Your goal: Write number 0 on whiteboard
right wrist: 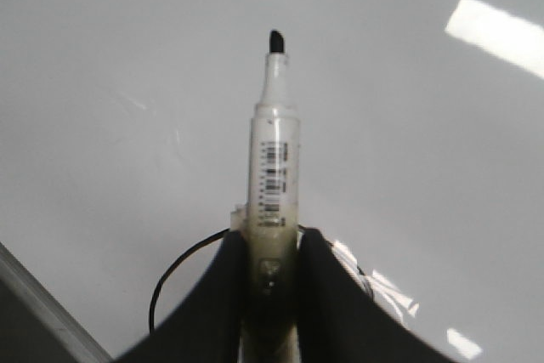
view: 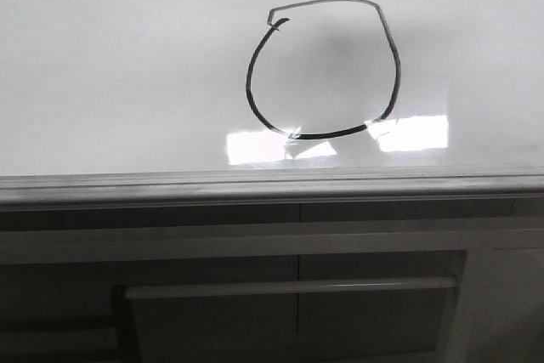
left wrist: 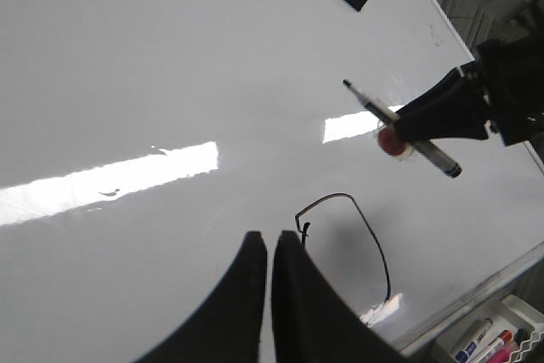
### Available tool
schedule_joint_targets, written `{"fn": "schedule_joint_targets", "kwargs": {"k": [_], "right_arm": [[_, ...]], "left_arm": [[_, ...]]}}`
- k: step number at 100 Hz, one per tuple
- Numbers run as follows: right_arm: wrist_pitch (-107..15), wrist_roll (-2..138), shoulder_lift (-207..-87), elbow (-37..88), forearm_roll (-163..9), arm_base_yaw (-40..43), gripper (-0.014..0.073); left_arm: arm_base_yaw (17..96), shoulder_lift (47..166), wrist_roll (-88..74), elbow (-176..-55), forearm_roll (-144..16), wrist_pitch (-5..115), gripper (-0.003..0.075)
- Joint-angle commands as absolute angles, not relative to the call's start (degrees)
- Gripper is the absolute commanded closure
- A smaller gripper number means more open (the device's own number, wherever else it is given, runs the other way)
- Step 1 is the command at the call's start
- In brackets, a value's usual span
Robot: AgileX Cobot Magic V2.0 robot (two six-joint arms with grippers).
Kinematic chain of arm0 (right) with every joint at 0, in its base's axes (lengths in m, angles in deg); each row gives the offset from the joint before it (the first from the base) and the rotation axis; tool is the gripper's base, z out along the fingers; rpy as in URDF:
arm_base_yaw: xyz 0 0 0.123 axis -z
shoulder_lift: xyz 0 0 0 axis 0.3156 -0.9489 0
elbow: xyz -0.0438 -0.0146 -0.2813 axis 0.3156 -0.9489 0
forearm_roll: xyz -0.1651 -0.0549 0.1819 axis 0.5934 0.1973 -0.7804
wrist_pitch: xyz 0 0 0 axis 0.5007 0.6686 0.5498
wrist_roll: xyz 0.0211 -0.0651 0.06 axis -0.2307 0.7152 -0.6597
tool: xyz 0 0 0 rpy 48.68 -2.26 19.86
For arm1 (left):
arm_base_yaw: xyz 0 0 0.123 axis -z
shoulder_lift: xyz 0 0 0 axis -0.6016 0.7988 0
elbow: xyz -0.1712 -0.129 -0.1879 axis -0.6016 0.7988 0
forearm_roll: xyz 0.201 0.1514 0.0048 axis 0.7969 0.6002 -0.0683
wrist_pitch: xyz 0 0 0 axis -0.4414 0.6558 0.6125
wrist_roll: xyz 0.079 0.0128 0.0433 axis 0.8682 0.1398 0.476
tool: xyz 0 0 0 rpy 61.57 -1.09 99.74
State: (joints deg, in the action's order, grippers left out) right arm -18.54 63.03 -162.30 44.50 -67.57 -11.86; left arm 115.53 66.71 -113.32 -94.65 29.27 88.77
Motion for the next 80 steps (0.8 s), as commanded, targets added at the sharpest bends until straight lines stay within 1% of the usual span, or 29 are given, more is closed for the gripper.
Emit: {"fn": "schedule_joint_targets", "kwargs": {"k": [1,9,21,26,31,33,36,38,43,48,50,53,67,75,80], "right_arm": [[-20.1,63.5,-156.3,46.7,-68.3,-11.4,0.0651],[-19.1,63.5,-152.4,46.0,-70.0,-11.4,0.0651],[-17.0,65.1,-147.6,44.0,-74.2,-11.4,0.0651],[-14.9,67.5,-146.1,42.9,-77.9,-11.4,0.0651],[-11.8,69.5,-145.4,42.0,-82.1,-11.4,0.0652],[-10.4,70.0,-145.2,41.7,-83.7,-11.4,0.0652],[-8.3,70.6,-145.0,41.4,-85.9,-11.4,0.0652],[-6.6,71.0,-145.0,41.3,-87.3,-11.4,0.0652],[-2.7,71.1,-145.0,41.0,-89.9,-11.4,0.0652],[-0.2,71.1,-145.0,40.6,-91.6,-11.4,0.0652],[0.8,71.1,-145.0,40.5,-92.1,-11.4,0.0652],[2.0,71.1,-145.0,40.3,-92.7,-11.4,0.0652],[9.6,71.1,-145.5,40.2,-95.6,-11.4,0.0652],[14.6,70.7,-146.6,40.2,-98.0,-11.4,0.0651],[15.7,70.7,-147.4,40.2,-99.4,-11.4,0.0651]], "left_arm": [[115.9,67.4,-113.9,-95.8,31.3,83.5,0.0740],[115.9,67.7,-112.9,-95.8,31.3,78.9,0.0739],[115.9,70.5,-106.5,-95.8,29.6,70.7,0.0735],[115.9,73.3,-104.2,-95.8,28.4,69.1,0.0713],[115.9,76.3,-100.8,-95.9,27.0,67.8,0.0656],[115.9,77.7,-99.8,-96.1,26.4,67.3,0.0622],[115.9,79.7,-97.2,-96.3,25.7,66.6,0.0557],[115.9,81.1,-95.8,-96.5,25.2,66.1,0.0529],[116.1,84.4,-93.3,-97.3,25.0,65.0,0.0416],[116.5,87.2,-92.7,-98.6,25.0,64.6,0.0347],[116.7,88.4,-92.7,-99.2,25.0,64.6,0.0332],[117.0,89.7,-92.6,-100.1,25.1,64.8,0.0326],[118.6,94.1,-87.8,-104.3,25.1,65.5,0.0354],[120.6,96.1,-83.7,-107.0,24.7,69.2,0.0363],[122.1,97.3,-80.0,-108.5,24.4,72.8,0.0363]]}}
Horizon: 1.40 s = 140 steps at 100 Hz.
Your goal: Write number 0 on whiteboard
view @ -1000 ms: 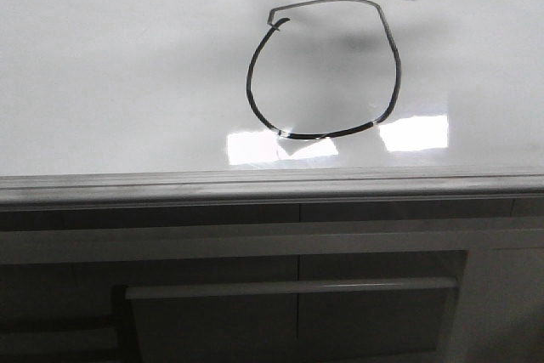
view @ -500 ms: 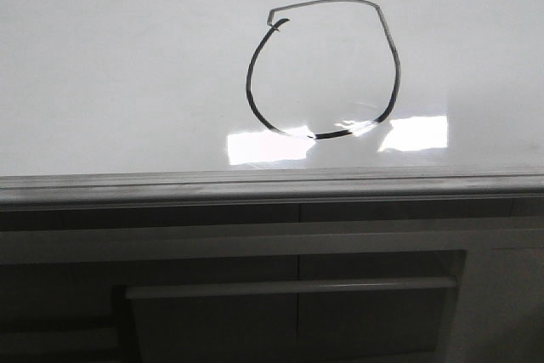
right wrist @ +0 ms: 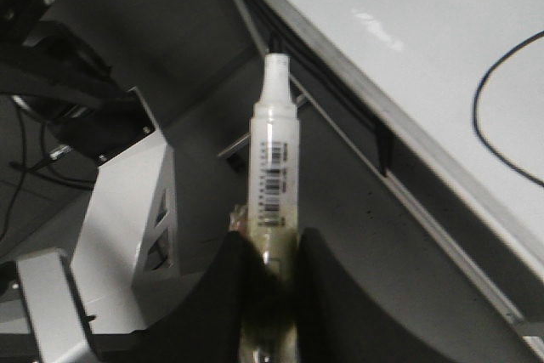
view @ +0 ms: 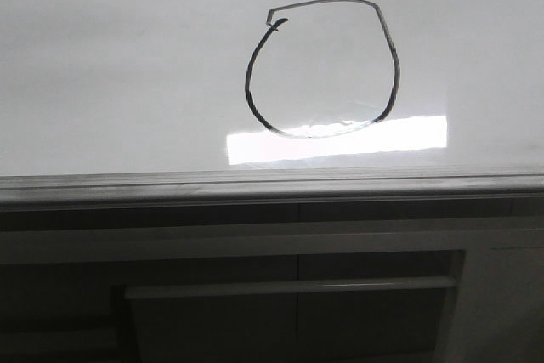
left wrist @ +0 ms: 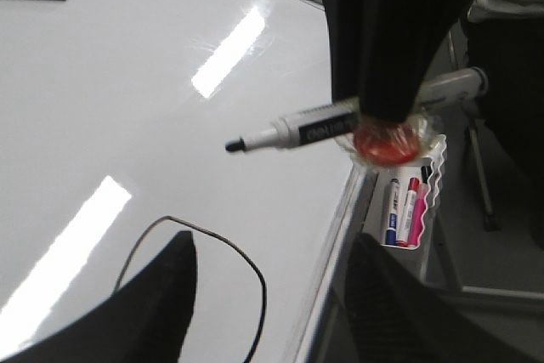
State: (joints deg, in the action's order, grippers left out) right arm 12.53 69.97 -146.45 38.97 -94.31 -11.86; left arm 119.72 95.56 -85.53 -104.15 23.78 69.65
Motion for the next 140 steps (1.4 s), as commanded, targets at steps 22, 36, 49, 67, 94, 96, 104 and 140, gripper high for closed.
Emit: {"fn": "schedule_joint_targets", "kwargs": {"k": [22,36,49,67,94,96,104,140], "right_arm": [[15.7,70.7,-149.8,40.2,-104.4,-11.6,0.0651],[15.7,70.7,-151.6,40.2,-104.6,-15.1,0.0651],[15.7,70.7,-153.5,40.2,-103.7,-21.0,0.0651],[14.3,70.7,-155.1,40.2,-103.4,-26.0,0.0651],[13.9,70.7,-156.1,40.2,-103.4,-26.4,0.0651],[13.8,70.7,-156.1,40.2,-103.4,-26.4,0.0651],[13.7,70.7,-156.5,40.2,-103.3,-26.4,0.0651],[13.6,70.7,-157.9,40.2,-102.7,-26.4,0.0651]], "left_arm": [[130.4,103.8,-62.8,-115.4,17.2,93.3,0.0363],[132.6,106.1,-62.6,-117.7,17.7,98.7,0.0363],[132.7,106.1,-62.6,-118.3,17.3,99.5,0.0363],[132.7,106.1,-62.3,-118.3,15.3,102.7,0.0363],[132.7,106.1,-61.3,-118.3,11.5,101.4,0.0364],[132.7,106.1,-61.3,-118.3,10.9,101.2,0.0364],[133.2,106.1,-60.7,-118.3,9.2,101.0,0.0364],[136.9,106.1,-59.5,-118.3,8.5,101.4,0.0437]]}}
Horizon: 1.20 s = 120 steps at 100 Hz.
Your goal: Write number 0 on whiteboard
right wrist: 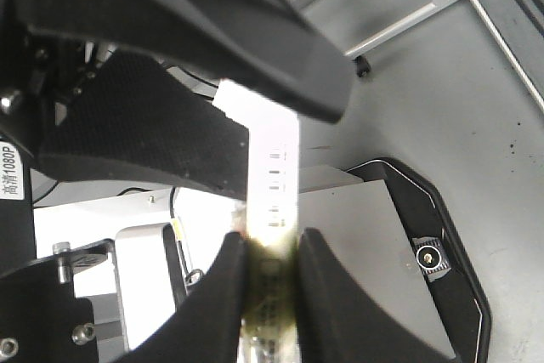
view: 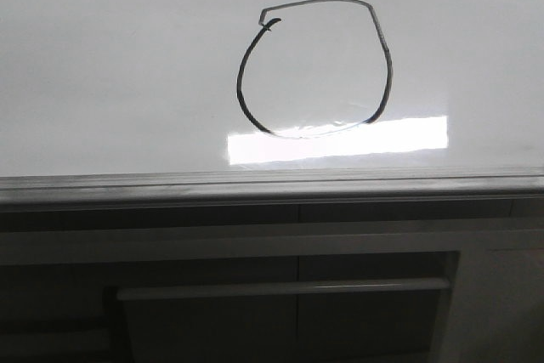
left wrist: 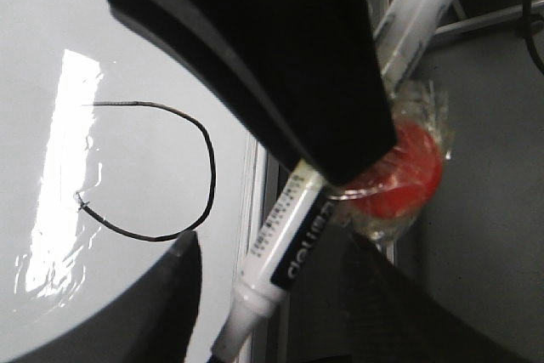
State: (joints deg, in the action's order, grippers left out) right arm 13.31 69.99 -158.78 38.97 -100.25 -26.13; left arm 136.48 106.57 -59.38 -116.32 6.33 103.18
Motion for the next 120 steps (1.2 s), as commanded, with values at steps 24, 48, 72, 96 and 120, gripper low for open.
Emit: {"fn": "schedule_joint_targets", "kwargs": {"k": [24,48,72,96,120], "right_arm": [[13.6,70.7,-157.9,40.2,-103.1,-26.6,0.0651],[13.6,70.7,-157.9,40.2,-103.1,-26.7,0.0651],[13.1,70.7,-157.9,40.2,-103.8,-26.7,0.0621],[12.6,70.7,-157.9,40.3,-105.7,-26.7,0.0293],[9.8,70.7,-157.4,43.7,-104.9,-26.6,0.0200]], "left_arm": [[136.9,106.2,-59.5,-118.3,8.5,101.4,0.0617],[136.9,106.2,-59.3,-118.3,8.5,101.4,0.0693],[136.9,106.2,-59.3,-118.3,8.5,101.4,0.0740],[136.9,106.2,-59.3,-118.3,8.5,102.1,0.0740],[136.9,106.2,-60.4,-118.3,8.5,103.0,0.0740]]}}
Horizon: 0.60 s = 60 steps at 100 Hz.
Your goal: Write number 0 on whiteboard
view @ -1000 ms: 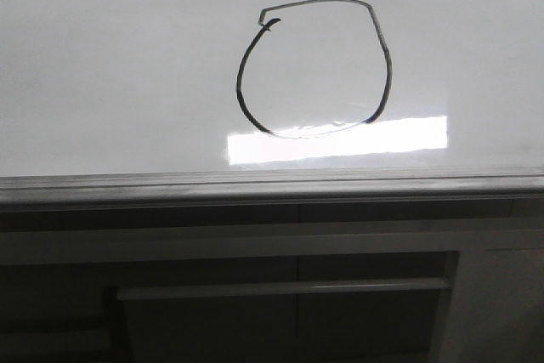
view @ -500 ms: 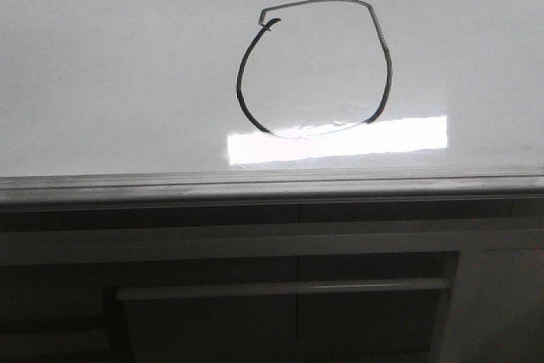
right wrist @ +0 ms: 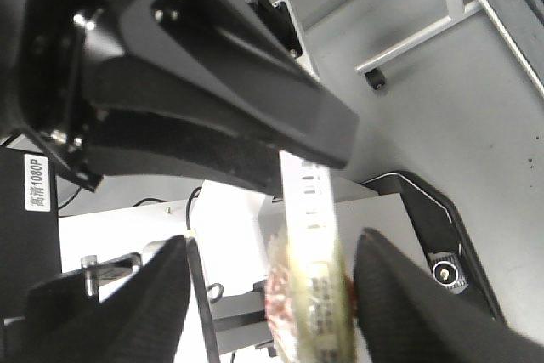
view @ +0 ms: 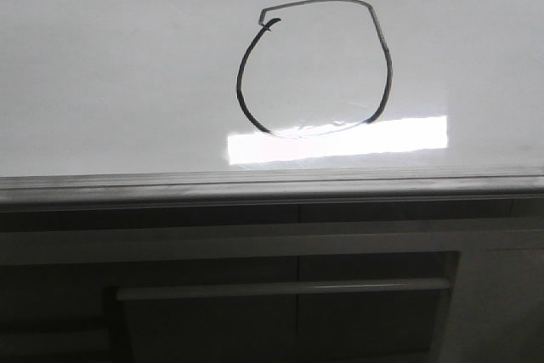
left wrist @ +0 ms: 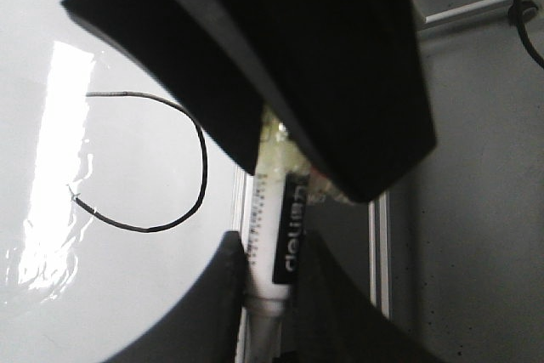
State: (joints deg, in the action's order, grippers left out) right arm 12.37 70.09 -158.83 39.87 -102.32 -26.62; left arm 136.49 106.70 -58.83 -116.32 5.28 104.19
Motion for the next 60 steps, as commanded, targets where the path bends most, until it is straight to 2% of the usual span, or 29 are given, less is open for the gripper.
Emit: {"fn": "schedule_joint_targets", "kwargs": {"k": [1,23,31,43,56,60], "right_arm": [[9.6,70.7,-157.4,44.0,-104.5,-26.6,0.0200],[7.0,70.7,-155.4,53.2,-97.9,-24.1,0.0205],[6.4,70.7,-153.9,54.5,-96.1,-22.2,0.0251],[4.7,70.7,-149.9,54.7,-92.6,-18.5,0.0406],[2.8,70.7,-145.1,54.1,-90.6,-15.0,0.0659],[2.2,70.7,-143.5,53.5,-90.2,-14.7,0.0665]], "left_arm": [[136.9,106.2,-60.4,-118.3,8.5,103.0,0.0740],[136.8,105.5,-70.6,-117.9,10.9,104.6,0.0740],[136.8,104.4,-77.5,-116.8,15.0,106.1,0.0740],[136.8,101.7,-92.8,-113.6,22.5,108.5,0.0740],[136.7,99.8,-110.3,-109.8,31.7,114.7,0.0740],[136.0,99.2,-113.4,-108.8,34.0,114.5,0.0740]]}}
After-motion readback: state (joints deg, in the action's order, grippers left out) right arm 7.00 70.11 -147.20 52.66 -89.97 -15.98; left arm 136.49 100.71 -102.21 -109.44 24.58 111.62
